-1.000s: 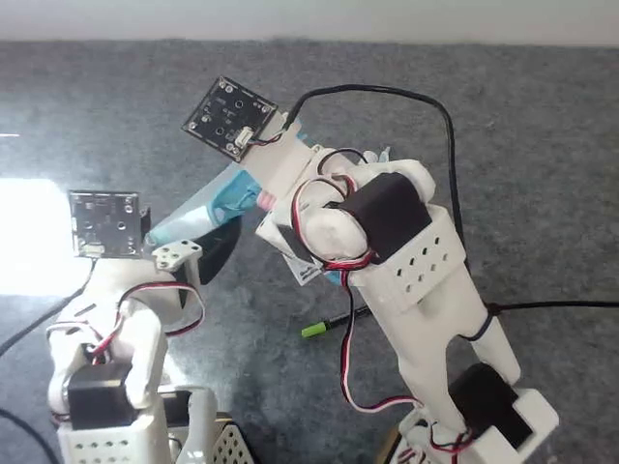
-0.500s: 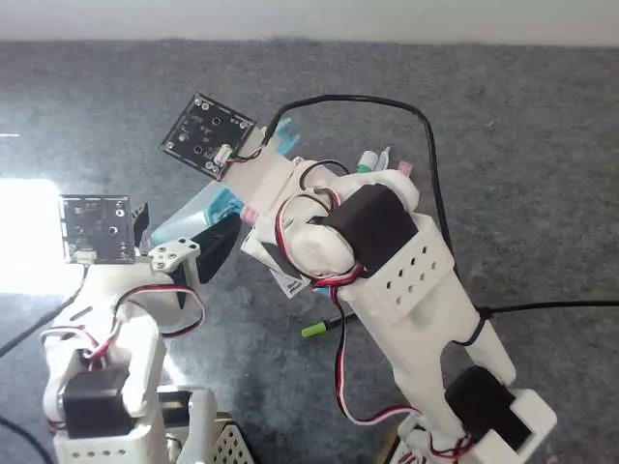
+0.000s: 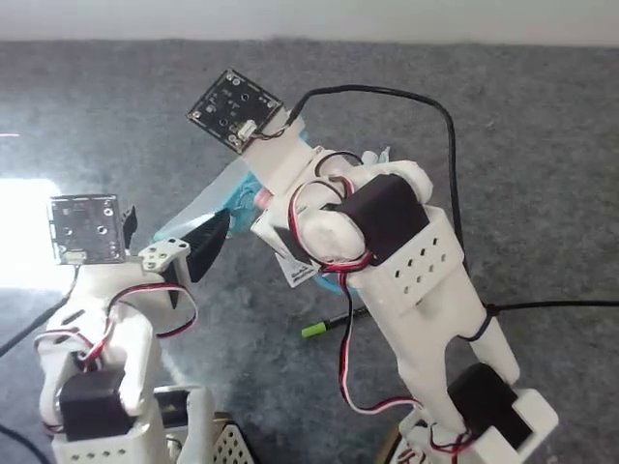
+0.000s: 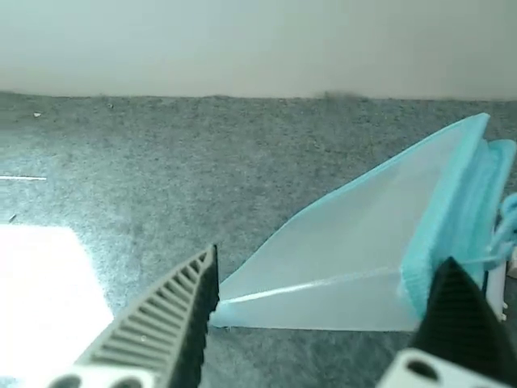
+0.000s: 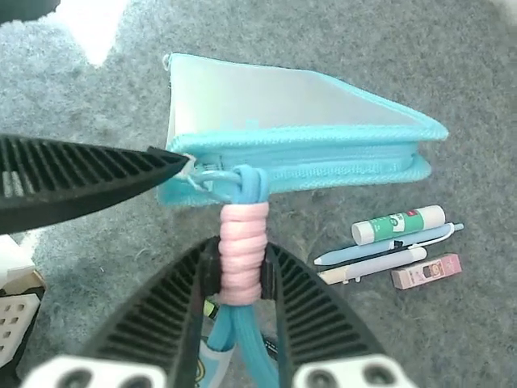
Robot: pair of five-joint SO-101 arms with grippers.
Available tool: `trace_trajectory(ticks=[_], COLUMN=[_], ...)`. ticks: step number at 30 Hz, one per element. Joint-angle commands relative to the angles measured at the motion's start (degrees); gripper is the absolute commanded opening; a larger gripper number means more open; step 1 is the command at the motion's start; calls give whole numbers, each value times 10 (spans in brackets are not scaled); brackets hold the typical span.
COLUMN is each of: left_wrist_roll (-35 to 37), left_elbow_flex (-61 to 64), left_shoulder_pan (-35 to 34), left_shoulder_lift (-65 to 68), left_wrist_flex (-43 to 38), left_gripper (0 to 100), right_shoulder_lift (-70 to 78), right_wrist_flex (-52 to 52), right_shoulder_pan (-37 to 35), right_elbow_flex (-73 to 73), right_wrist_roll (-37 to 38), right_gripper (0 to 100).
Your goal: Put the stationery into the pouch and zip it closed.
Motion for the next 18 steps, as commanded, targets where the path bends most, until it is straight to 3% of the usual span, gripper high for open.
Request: trace_trajectory(ticks=[1, 11, 18], left_wrist_roll=[-4, -4, -8], left_elbow_flex=[16, 65, 74], left_shoulder_pan=[-4, 7, 7], left_shoulder_lift=[4, 4, 4], left_wrist_flex=[-34, -45, -45], left_gripper=[383, 382, 246], right_shoulder_lift=[-14, -54, -67], right_wrist_flex=[-11, -9, -11], right_shoulder_pan=[3, -3, -3], right_elbow_flex=[-8, -8, -8], right_wrist_roll=[-10, -7, -6], right_gripper=[7, 7, 7])
